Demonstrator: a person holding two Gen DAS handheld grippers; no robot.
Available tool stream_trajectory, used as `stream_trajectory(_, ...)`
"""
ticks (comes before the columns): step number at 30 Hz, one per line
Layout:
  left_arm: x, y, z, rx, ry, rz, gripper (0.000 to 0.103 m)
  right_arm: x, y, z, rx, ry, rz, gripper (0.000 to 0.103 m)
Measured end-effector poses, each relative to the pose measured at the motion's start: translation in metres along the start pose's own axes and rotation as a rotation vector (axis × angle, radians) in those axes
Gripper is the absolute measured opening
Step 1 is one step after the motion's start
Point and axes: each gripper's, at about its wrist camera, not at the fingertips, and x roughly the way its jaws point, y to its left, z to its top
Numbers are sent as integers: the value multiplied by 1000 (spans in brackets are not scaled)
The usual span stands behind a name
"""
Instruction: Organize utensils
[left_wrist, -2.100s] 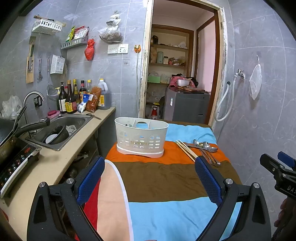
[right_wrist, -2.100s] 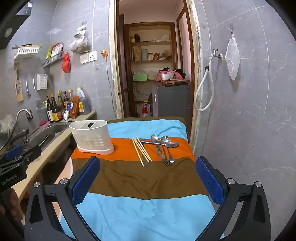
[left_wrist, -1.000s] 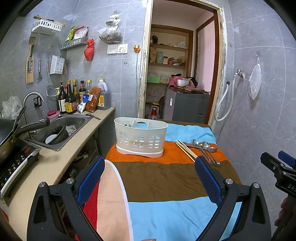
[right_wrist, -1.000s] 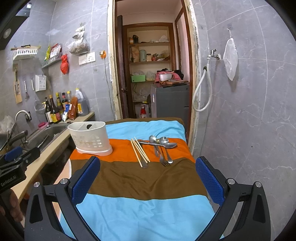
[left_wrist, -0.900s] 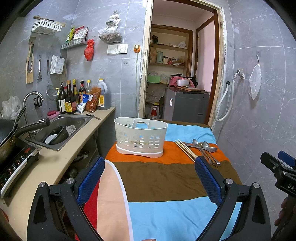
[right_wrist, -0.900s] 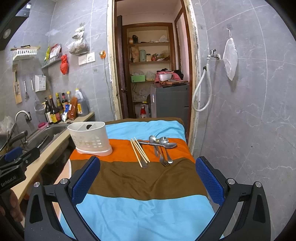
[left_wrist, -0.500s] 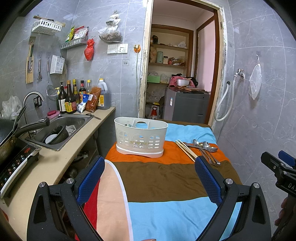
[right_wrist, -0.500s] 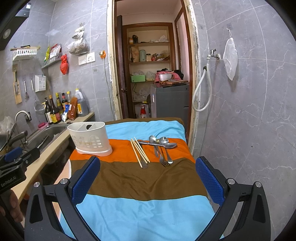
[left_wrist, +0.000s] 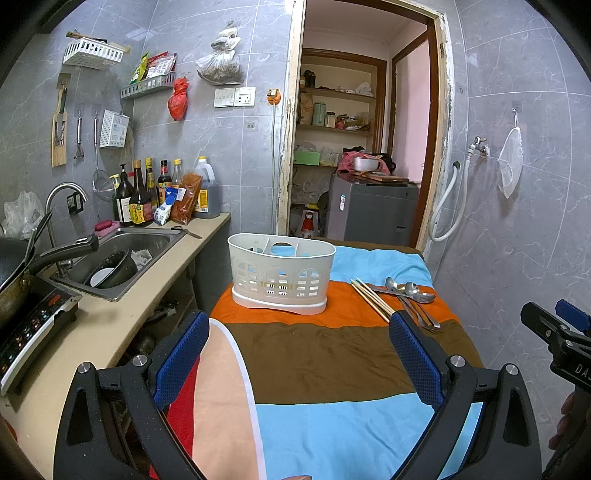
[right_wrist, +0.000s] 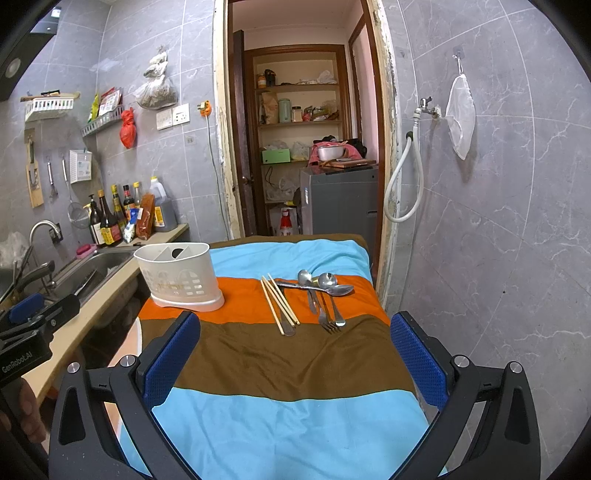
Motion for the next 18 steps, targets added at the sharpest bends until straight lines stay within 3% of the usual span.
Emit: stream_trajectory(18, 0, 0, 0, 1, 1, 1, 96, 4, 1, 0, 1, 2, 1, 103)
